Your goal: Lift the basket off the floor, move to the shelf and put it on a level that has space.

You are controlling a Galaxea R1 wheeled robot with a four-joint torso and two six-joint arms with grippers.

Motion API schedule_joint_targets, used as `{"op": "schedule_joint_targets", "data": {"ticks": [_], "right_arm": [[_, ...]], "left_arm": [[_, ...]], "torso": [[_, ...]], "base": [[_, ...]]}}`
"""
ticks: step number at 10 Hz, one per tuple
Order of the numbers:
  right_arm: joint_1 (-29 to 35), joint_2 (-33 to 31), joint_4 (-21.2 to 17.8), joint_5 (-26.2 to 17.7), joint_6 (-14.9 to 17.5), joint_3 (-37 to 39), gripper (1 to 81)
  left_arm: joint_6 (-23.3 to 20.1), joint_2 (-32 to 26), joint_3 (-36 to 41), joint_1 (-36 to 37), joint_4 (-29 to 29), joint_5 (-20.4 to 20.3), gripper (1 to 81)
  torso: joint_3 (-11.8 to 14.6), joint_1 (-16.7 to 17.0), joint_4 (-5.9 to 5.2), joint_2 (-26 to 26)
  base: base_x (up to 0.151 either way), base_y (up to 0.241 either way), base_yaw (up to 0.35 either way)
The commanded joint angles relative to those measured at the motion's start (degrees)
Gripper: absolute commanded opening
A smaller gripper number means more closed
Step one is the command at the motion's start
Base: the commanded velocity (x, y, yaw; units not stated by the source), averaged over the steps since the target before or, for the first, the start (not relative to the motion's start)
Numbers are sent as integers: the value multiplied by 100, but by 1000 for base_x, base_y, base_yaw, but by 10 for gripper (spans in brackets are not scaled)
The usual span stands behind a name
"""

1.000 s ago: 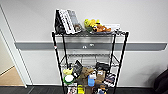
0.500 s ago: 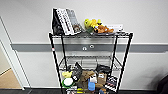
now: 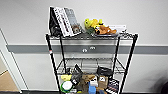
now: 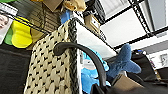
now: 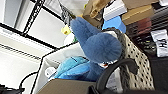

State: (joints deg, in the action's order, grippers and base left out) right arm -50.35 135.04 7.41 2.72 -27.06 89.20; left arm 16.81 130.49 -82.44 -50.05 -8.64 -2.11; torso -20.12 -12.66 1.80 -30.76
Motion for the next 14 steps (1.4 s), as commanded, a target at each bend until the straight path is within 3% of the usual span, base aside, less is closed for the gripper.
{"op": "schedule_joint_targets", "data": {"ticks": [1,9,14], "right_arm": [[819,-97,111,379,8,-431,10],[837,-123,129,387,8,-553,10],[1003,-395,129,396,-1,-1045,10]], "left_arm": [[50,-171,492,817,3,-229,10],[50,-216,597,817,3,-237,10],[50,-435,966,835,47,-369,10]], "torso": [[0,0,0,0],[0,-2,0,0],[0,-2,0,0]], "base": [[139,0,0],[125,0,0],[0,0,0]]}}
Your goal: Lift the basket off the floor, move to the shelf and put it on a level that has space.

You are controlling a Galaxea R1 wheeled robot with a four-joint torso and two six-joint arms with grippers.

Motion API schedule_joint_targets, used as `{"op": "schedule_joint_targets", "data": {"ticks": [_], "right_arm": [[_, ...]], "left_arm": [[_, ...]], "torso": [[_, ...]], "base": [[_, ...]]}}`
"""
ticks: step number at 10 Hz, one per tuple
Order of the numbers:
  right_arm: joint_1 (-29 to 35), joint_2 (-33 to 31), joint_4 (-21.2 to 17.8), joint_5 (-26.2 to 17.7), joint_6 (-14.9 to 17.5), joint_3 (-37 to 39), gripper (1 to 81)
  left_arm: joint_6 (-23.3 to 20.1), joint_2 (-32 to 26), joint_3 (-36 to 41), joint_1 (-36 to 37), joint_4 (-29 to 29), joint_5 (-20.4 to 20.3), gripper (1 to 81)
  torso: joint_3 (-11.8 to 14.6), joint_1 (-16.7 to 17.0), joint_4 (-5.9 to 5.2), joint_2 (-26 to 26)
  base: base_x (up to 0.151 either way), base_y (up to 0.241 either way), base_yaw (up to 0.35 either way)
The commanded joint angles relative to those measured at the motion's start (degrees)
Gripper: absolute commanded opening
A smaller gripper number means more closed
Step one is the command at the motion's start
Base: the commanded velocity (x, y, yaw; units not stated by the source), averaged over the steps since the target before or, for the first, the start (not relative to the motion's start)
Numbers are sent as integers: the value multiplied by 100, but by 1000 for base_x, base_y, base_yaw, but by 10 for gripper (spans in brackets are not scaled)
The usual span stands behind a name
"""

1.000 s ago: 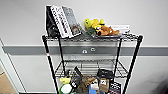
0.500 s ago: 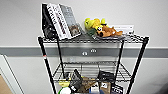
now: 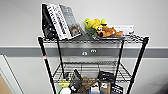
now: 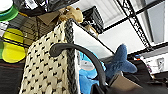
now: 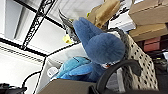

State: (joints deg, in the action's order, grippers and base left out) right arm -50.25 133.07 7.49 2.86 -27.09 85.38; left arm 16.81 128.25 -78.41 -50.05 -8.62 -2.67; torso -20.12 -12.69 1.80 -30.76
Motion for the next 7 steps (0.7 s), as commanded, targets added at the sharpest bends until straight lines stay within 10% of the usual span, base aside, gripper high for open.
{"op": "schedule_joint_targets", "data": {"ticks": [1,7], "right_arm": [[1064,-295,113,381,-7,-838,10],[1459,-920,60,487,-7,-1920,10]], "left_arm": [[50,-316,738,896,44,-357,10],[121,-747,1819,1379,27,-498,10]], "torso": [[0,0,0,0],[0,0,0,0]], "base": [[0,0,0],[0,0,0]]}}
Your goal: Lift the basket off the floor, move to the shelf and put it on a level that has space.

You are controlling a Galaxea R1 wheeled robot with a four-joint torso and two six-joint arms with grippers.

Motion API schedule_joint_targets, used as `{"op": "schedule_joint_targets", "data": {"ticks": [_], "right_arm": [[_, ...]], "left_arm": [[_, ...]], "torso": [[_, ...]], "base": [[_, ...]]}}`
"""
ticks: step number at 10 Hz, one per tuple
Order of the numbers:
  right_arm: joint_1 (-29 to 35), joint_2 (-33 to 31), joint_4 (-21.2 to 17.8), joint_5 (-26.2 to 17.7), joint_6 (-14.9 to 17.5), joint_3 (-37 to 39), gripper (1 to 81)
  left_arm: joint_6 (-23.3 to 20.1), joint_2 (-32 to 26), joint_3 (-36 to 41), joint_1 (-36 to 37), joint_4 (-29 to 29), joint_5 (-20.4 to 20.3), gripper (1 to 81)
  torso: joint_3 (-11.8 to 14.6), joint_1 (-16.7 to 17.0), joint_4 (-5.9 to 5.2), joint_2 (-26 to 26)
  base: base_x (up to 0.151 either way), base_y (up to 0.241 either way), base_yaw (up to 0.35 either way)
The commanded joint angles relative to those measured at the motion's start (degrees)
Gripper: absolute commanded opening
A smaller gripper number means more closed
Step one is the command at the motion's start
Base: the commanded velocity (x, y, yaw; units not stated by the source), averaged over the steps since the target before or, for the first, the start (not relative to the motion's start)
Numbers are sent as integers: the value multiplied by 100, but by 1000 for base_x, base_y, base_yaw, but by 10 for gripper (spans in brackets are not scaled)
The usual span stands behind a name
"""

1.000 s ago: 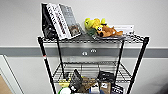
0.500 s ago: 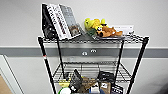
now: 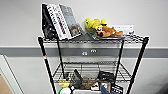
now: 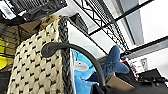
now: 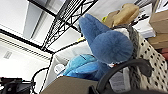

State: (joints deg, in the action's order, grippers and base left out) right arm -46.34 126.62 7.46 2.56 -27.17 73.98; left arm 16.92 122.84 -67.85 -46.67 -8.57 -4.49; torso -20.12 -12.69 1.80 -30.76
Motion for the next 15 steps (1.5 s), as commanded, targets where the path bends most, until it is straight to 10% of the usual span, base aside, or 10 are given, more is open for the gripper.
{"op": "schedule_joint_targets", "data": {"ticks": [1,15], "right_arm": [[1182,-380,71,517,-104,-930,10],[2826,-1040,-438,307,-464,-2021,10]], "left_arm": [[118,-277,896,1137,13,-325,10],[856,-972,2135,2807,-22,-404,10]], "torso": [[0,0,0,0],[0,0,0,0]], "base": [[0,0,0],[0,0,0]]}}
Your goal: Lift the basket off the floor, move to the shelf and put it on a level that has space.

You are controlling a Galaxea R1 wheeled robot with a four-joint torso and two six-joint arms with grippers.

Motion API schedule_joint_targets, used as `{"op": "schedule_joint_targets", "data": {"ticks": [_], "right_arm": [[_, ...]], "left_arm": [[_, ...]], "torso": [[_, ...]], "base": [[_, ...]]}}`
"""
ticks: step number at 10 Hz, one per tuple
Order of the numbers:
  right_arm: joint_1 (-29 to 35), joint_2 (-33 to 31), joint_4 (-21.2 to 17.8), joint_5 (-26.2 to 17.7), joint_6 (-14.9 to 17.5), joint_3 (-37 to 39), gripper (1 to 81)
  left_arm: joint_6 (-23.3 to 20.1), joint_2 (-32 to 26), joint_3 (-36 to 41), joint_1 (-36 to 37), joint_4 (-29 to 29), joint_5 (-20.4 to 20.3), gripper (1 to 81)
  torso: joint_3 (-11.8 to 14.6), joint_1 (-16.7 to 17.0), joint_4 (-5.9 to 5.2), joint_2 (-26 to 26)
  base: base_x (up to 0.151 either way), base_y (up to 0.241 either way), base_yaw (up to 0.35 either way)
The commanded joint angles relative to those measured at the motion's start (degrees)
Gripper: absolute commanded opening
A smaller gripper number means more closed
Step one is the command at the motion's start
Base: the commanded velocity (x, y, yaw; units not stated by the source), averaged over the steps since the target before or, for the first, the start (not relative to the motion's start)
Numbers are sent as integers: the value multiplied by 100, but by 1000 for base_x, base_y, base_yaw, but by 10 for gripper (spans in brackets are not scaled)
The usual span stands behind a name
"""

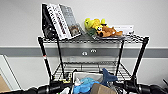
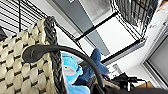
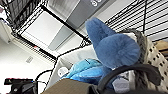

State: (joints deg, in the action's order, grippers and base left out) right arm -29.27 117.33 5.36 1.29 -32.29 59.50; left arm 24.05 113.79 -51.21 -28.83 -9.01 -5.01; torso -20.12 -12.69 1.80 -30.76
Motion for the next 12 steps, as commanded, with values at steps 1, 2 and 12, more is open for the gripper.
{"op": "schedule_joint_targets", "data": {"ticks": [1,2,12], "right_arm": [[1251,-129,-316,363,48,-608,10],[1374,-137,-378,354,48,-634,10],[2350,-260,-985,-103,48,-836,10]], "left_arm": [[239,-74,472,1155,22,-343,10],[337,-84,480,1296,22,-343,10],[881,-66,560,2193,4,-264,10]], "torso": [[0,0,0,0],[0,0,0,0],[0,0,0,0]], "base": [[0,0,0],[0,0,0],[0,0,0]]}}
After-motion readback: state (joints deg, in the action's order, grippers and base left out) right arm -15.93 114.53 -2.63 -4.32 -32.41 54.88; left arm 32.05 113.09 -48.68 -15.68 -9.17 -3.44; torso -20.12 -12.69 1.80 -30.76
